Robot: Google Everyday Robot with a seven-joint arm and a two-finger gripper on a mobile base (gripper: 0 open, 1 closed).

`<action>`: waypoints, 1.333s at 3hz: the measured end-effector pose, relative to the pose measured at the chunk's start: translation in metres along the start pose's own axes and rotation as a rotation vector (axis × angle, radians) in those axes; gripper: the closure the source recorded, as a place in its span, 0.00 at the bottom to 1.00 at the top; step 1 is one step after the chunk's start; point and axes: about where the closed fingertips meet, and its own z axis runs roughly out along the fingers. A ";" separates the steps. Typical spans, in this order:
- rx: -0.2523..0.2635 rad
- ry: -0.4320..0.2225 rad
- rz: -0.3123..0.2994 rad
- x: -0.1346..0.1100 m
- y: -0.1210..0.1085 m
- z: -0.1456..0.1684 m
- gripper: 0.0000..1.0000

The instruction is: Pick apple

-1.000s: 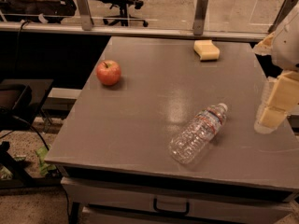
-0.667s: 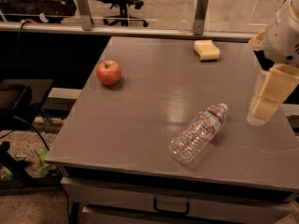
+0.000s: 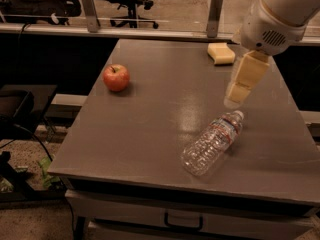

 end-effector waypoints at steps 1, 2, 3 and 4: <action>-0.016 -0.057 -0.019 -0.040 -0.017 0.028 0.00; -0.037 -0.114 -0.044 -0.084 -0.027 0.055 0.00; -0.055 -0.130 -0.067 -0.141 -0.039 0.093 0.00; -0.069 -0.120 -0.072 -0.175 -0.048 0.122 0.00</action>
Offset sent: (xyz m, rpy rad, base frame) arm 0.0927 0.1411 -0.0330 0.1661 -0.0092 0.1323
